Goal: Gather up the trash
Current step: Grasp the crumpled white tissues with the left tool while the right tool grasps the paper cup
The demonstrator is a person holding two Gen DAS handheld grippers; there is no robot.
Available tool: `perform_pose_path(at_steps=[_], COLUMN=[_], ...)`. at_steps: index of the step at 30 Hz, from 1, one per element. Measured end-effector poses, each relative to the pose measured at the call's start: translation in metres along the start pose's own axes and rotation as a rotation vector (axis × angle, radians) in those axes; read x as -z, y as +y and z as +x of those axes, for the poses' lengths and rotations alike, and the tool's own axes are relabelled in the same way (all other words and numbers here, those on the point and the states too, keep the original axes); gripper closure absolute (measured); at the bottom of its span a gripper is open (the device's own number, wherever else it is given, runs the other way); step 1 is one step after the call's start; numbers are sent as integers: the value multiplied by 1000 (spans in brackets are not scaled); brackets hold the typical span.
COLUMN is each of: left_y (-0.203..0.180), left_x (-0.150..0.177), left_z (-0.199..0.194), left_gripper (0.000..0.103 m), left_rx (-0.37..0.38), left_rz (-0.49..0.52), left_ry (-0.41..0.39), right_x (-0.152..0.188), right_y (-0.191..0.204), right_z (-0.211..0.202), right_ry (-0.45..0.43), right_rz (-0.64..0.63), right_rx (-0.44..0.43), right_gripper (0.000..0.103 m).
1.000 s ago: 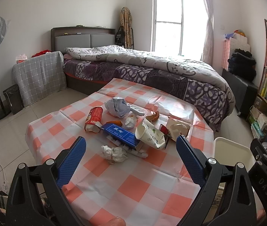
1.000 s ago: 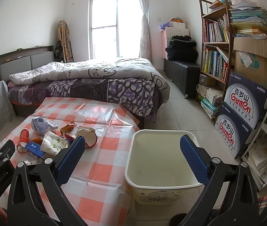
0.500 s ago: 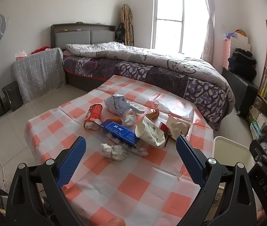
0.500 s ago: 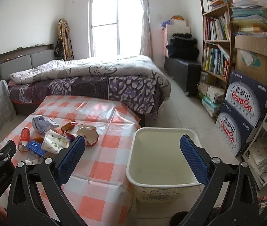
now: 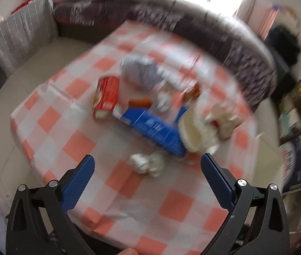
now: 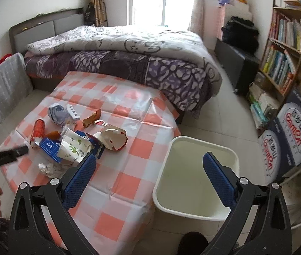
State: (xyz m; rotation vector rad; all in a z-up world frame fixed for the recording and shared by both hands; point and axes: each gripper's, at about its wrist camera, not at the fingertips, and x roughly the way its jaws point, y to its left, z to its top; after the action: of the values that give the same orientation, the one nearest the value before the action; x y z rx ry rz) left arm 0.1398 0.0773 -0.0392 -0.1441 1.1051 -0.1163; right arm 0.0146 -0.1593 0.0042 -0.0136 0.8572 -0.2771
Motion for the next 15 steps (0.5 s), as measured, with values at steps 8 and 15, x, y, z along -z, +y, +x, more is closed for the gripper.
perform_pose_path(at_steps=[8,15], left_y=[-5,12], left_x=[-2,-4], left_z=[71,101], left_gripper=[6,6], left_rx=[-171,-73], left_rz=[148,-13], left_ry=[268,354], right_x=[18,8], right_y=[-13,-12], right_z=[56,63], right_ry=[137,134], right_rz=[51,111], right_rx=[-43,-78], right_gripper=[7,7])
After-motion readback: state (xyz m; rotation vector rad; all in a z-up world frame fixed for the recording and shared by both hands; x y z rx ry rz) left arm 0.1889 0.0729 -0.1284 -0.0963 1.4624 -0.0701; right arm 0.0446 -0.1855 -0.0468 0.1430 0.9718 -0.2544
